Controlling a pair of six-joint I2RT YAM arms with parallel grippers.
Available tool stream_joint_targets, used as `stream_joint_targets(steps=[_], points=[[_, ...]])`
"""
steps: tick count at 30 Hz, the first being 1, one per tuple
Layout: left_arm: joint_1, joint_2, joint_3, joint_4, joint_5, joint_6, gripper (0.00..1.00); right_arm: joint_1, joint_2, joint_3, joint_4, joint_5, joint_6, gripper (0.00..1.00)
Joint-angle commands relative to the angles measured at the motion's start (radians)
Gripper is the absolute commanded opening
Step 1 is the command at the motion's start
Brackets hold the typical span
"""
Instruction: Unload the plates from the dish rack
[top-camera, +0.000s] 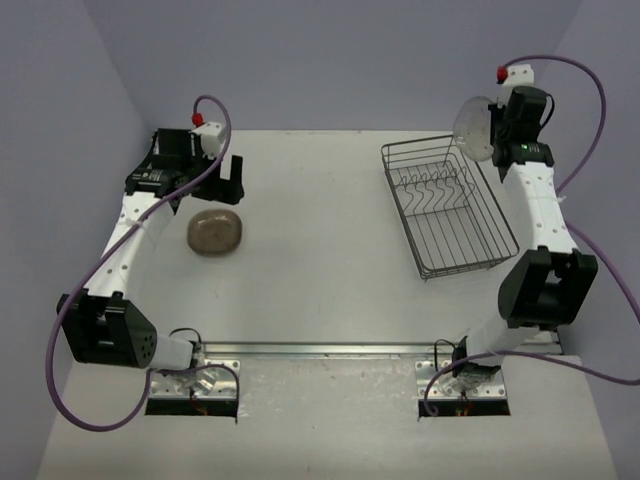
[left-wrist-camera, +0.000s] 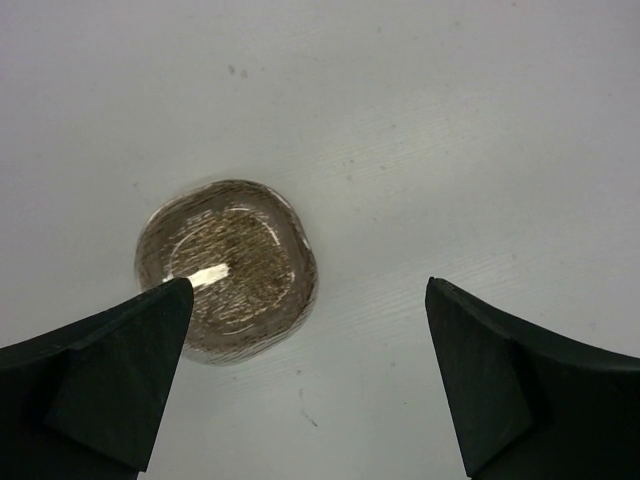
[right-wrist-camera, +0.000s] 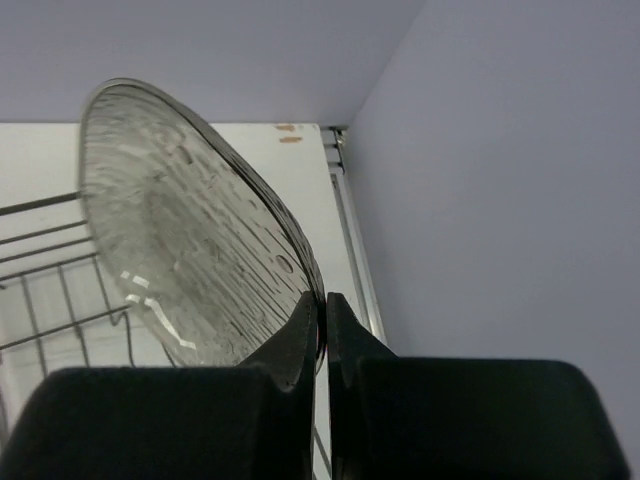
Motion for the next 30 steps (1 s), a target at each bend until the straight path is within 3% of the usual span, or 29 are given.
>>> stream_joint_targets(steps=[1,5,7,11,17,22,30], points=[[-0.001,-0.057,0.044,0.037,0.298,-0.048,1.00,0.011,-0.122,0.023,-0.073,-0.330,0.058,0.00],[-0.001,-0.069,0.041,0.056,0.470,-0.086,0.97,0.076,-0.178,0.003,-0.214,-0.585,0.129,0.00],[-0.001,-0.067,0.028,0.070,0.486,-0.112,0.93,0.159,-0.225,-0.069,-0.218,-0.612,0.210,0.00],[-0.010,-0.035,-0.022,0.092,0.521,-0.150,0.88,0.335,-0.290,-0.229,-0.161,-0.633,0.317,0.00],[-0.112,0.001,-0.049,0.083,0.475,-0.133,0.80,0.550,-0.226,-0.259,-0.159,-0.585,0.381,0.00],[-0.234,-0.005,-0.075,0.075,0.400,-0.087,0.76,0.601,-0.175,-0.239,-0.165,-0.553,0.371,0.00],[-0.248,0.021,-0.079,0.076,0.398,-0.088,0.62,0.646,-0.143,-0.214,-0.172,-0.516,0.366,0.00]])
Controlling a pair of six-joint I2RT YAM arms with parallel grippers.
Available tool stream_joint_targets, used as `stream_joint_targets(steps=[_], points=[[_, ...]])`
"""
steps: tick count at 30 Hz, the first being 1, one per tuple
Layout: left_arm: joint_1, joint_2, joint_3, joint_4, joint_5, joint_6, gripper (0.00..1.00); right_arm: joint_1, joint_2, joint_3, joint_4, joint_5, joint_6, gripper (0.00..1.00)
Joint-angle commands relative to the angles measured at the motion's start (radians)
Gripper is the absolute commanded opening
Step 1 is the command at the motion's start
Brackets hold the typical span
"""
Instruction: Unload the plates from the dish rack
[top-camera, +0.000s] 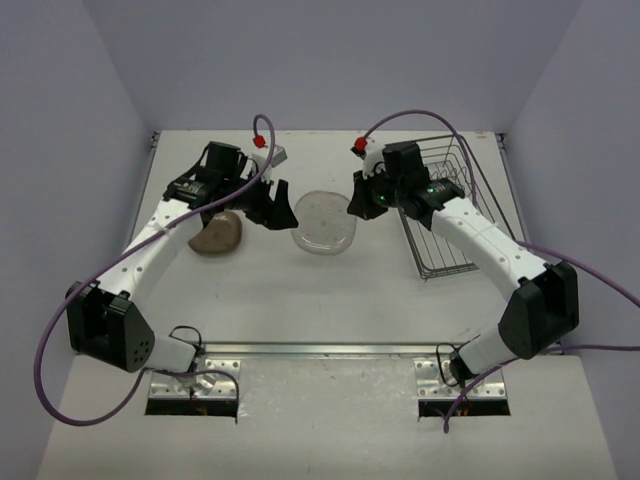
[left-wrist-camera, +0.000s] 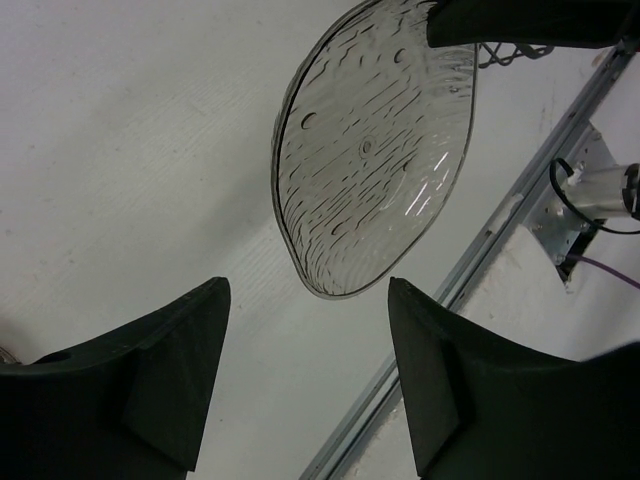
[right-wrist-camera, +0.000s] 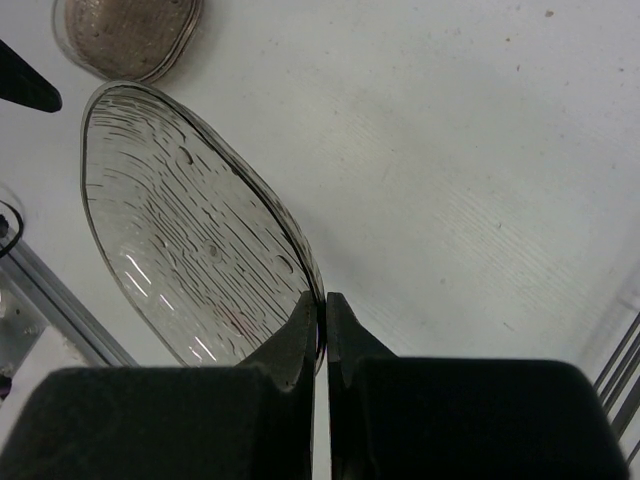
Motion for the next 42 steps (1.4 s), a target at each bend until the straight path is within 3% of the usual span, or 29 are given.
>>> stream_joint_targets(steps=[1,9,16,18,20,22,25,26,34,42], points=[[0.000,0.021,0.000,0.028,-0.015,0.013,0.60,0.027,-0.004,0.062,0.034,0.028,0.018,0.00],[-0.001,0.061,0.008,0.023,-0.028,0.007,0.47,0.039,-0.016,0.073,0.029,-0.018,0.043,0.00],[0.004,0.039,0.000,0.024,-0.068,0.013,0.17,0.042,-0.012,0.066,0.015,-0.017,0.031,0.03],[0.026,0.014,-0.031,0.044,-0.059,0.004,0.10,0.042,-0.013,0.069,0.011,-0.013,0.031,0.22],[0.057,-0.006,-0.072,0.064,-0.040,-0.004,0.01,0.042,-0.016,0.074,0.010,-0.005,0.030,0.35],[0.107,-0.028,-0.090,0.069,-0.014,-0.016,0.00,0.042,-0.018,0.081,0.007,0.015,0.030,0.63],[0.193,-0.047,-0.084,0.062,0.020,-0.027,0.00,0.042,-0.022,0.102,-0.003,0.083,0.022,0.94],[0.227,-0.049,-0.071,0.047,0.017,-0.024,0.00,0.039,-0.024,0.111,-0.007,0.105,0.017,0.98],[0.393,0.055,0.040,-0.147,-0.148,0.065,0.00,0.011,-0.092,0.078,-0.008,0.250,-0.078,0.99],[0.670,0.335,0.192,-0.311,-0.135,0.128,0.00,-0.031,-0.104,0.012,-0.041,0.320,-0.100,0.99]])
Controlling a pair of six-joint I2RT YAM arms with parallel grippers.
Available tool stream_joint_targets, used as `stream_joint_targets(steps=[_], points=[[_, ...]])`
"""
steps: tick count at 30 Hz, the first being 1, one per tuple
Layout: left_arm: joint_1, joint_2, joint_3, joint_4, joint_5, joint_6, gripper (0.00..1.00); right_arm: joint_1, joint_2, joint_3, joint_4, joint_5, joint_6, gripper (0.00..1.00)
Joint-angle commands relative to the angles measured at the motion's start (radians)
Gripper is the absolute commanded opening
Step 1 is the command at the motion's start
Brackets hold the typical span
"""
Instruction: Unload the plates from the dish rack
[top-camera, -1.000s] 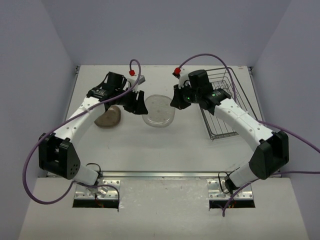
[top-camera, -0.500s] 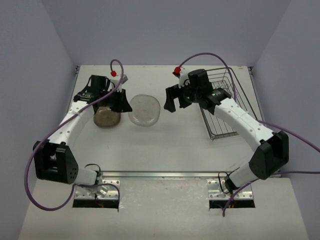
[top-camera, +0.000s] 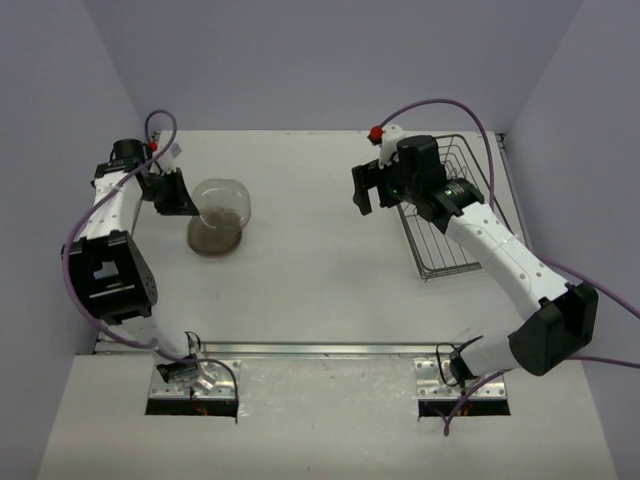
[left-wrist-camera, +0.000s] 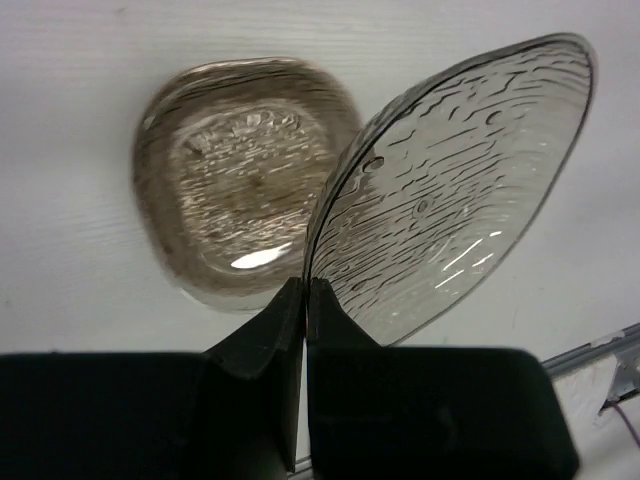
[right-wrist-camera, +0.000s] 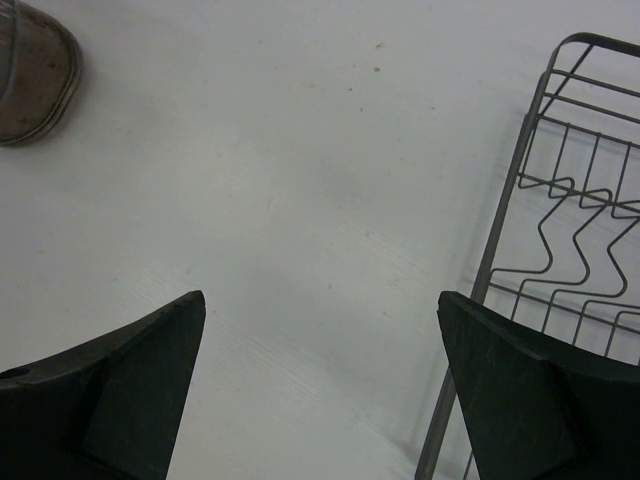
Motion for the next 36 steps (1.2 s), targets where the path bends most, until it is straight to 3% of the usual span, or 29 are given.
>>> stream_joint_targets(steps=[1,21,23,26,29,33,36], points=[[0.107,0.120,0.082,-0.110,-0.001,0.052,0.00,-0.030,-0.010,-0.033,-0.009,0.056,-0.021,0.99],[0.128,0.240,0.032,0.014,-0.091,0.025,0.01,-0.058,0.004,-0.042,-0.011,0.039,-0.008,0.99],[0.127,0.249,0.041,0.011,-0.081,0.024,0.10,-0.059,0.002,-0.042,-0.011,0.043,-0.010,0.99],[0.128,0.239,0.053,0.003,-0.057,0.028,0.42,-0.067,0.002,-0.031,-0.021,0.044,-0.011,0.99],[0.127,0.215,0.071,-0.010,-0.028,0.034,0.61,-0.091,0.000,-0.024,-0.030,0.032,0.002,0.99],[0.125,0.129,0.128,-0.017,0.022,0.057,0.76,-0.213,0.017,0.022,-0.082,-0.012,0.063,0.99],[0.108,0.054,0.164,-0.018,0.064,0.089,0.79,-0.278,0.022,0.047,-0.116,-0.030,0.081,0.99]])
